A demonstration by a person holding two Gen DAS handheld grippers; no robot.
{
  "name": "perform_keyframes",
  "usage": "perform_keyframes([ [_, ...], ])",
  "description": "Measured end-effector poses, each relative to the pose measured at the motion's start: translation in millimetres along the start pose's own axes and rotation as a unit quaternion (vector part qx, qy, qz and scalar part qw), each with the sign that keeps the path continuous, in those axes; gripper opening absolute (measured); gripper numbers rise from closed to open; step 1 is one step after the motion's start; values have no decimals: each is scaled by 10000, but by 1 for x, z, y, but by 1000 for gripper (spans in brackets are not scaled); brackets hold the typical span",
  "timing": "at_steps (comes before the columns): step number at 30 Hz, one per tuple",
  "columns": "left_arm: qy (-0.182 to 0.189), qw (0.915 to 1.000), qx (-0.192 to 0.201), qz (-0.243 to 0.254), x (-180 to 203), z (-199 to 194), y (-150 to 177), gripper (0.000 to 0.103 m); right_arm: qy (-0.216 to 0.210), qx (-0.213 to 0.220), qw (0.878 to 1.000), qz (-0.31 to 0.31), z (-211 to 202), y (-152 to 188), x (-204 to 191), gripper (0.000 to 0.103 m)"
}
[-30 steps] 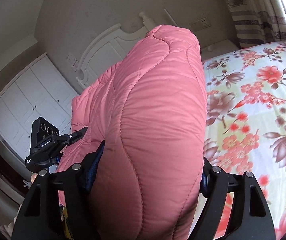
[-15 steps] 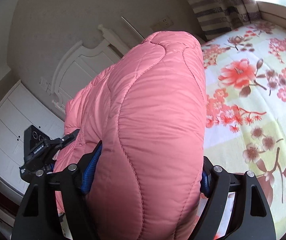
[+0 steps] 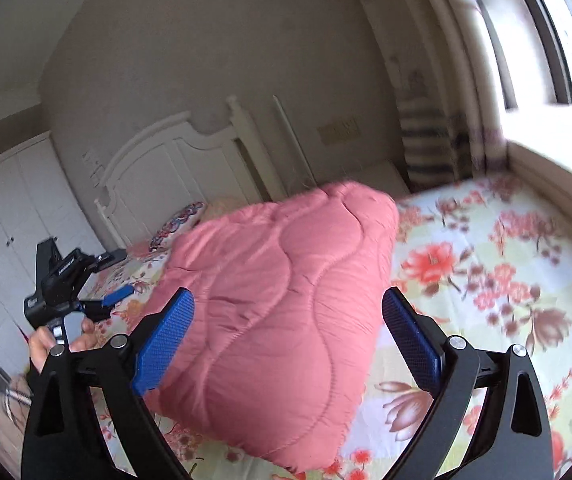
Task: Fold large clothes
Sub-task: 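Lower the bundle onto the bed and open both grippers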
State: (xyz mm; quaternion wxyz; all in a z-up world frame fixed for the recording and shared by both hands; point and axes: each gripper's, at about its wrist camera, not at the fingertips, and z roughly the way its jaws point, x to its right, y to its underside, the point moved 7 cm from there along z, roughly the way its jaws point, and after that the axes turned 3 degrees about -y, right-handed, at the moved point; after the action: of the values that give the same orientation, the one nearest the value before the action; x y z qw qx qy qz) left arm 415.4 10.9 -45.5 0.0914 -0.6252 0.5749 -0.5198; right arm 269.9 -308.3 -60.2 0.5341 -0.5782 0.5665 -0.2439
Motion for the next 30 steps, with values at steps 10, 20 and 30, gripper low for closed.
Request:
perform_keyframes([
  [10, -262, 9835, -423, 1741, 101, 37, 39, 88, -68, -471, 9856, -1622, 30, 36, -88, 75],
  [20, -1048, 9850, -1054, 878, 25, 100, 67, 101, 175, -1356, 9726, -1880, 79, 90, -94, 76],
  [30, -1239, 9832, -935, 958, 28, 86, 65, 101, 184, -1411, 9732, -1806, 85, 86, -92, 77],
])
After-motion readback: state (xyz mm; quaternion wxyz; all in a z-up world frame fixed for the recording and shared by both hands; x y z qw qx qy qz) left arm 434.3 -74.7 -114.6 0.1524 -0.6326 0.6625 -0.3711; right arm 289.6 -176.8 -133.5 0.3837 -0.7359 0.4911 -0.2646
